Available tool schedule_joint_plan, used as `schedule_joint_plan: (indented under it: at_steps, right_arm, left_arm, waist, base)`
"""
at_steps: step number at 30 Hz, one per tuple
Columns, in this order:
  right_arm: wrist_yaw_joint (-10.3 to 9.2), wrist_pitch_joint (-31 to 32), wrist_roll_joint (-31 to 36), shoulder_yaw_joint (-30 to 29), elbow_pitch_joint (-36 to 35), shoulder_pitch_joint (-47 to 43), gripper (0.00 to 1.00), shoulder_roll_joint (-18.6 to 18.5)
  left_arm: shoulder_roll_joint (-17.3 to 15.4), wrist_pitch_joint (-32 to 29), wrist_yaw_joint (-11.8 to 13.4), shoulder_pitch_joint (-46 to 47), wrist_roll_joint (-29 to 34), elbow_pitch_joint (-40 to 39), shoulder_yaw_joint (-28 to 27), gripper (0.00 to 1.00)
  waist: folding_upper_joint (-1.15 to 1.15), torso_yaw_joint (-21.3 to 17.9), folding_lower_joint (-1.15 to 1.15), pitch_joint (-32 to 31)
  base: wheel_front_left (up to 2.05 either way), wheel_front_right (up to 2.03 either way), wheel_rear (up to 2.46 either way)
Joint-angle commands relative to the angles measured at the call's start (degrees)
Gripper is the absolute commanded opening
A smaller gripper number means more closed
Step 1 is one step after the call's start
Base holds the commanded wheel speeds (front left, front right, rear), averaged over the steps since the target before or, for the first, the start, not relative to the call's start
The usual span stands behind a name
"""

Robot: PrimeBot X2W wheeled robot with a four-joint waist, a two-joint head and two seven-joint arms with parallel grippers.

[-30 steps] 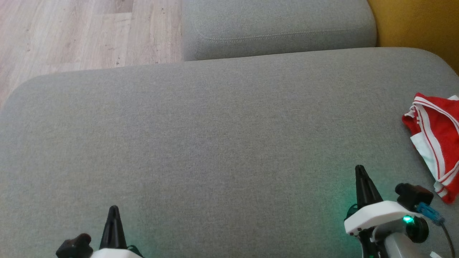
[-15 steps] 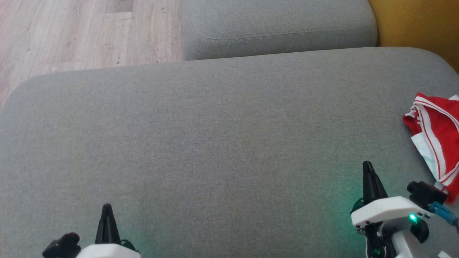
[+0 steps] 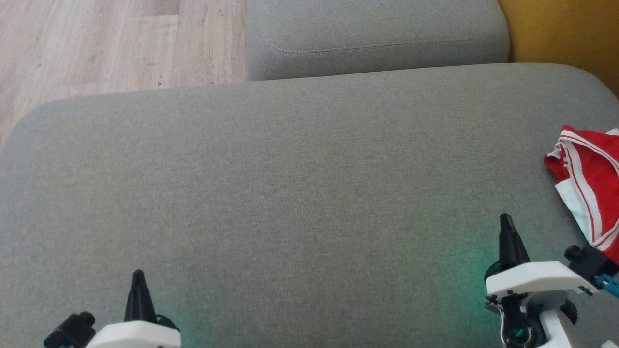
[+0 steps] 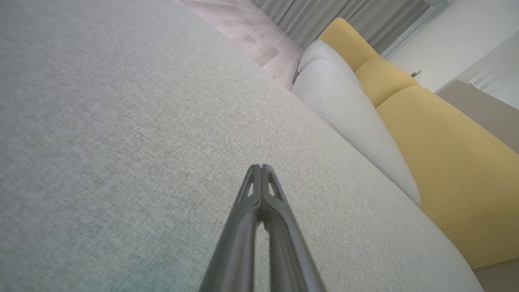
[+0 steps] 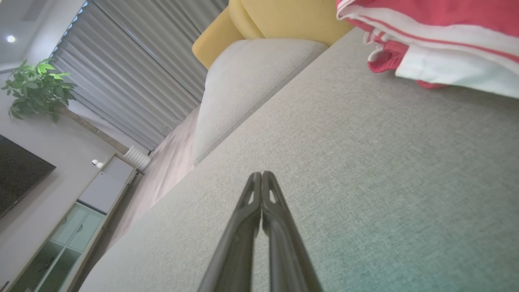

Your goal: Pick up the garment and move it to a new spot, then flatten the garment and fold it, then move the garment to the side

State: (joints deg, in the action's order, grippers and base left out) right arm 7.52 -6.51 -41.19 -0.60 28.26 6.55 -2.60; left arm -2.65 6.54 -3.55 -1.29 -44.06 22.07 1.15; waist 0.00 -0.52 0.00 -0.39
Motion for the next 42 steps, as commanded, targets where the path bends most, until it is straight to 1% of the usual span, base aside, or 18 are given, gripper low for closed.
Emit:
schedule_joint_plan:
  at_steps: [1, 6, 9, 42]
  right_arm:
    - [-0.01, 0.30, -1.27, 0.08, -2.39, 1.82, 0.00, -0.19]
    - [-0.01, 1.14, -4.57, -0.32, -3.18, 1.67, 0.00, -0.20]
    - [-0.02, 1.99, -7.87, -0.72, -3.97, 1.53, 0.00, -0.20]
    - [-0.02, 7.38, -28.98, -3.27, -9.00, 0.60, 0.00, -0.24]
  left_arm:
    - [-0.10, -0.28, -0.34, 3.14, -1.07, -1.97, -1.54, 0.00]
    - [-0.10, -1.13, -0.58, 3.43, -4.20, -2.37, -1.95, 0.00]
    - [-0.11, -1.97, -0.82, 3.72, -7.32, -2.77, -2.35, 0.00]
    - [-0.17, -7.38, -2.34, 5.57, -27.30, -5.33, -4.95, 0.00]
  waist:
    - [0.00, 0.01, 0.00, 0.01]
    - [0.00, 0.04, 0.00, 0.04]
    - [0.00, 0.07, 0.00, 0.08]
    - [0.00, 0.29, 0.00, 0.32]
  base:
    - [0.00, 0.00, 0.00]
    - [0.00, 0.00, 0.00]
    - [0.00, 0.00, 0.00]
    - [0.00, 0.00, 0.00]
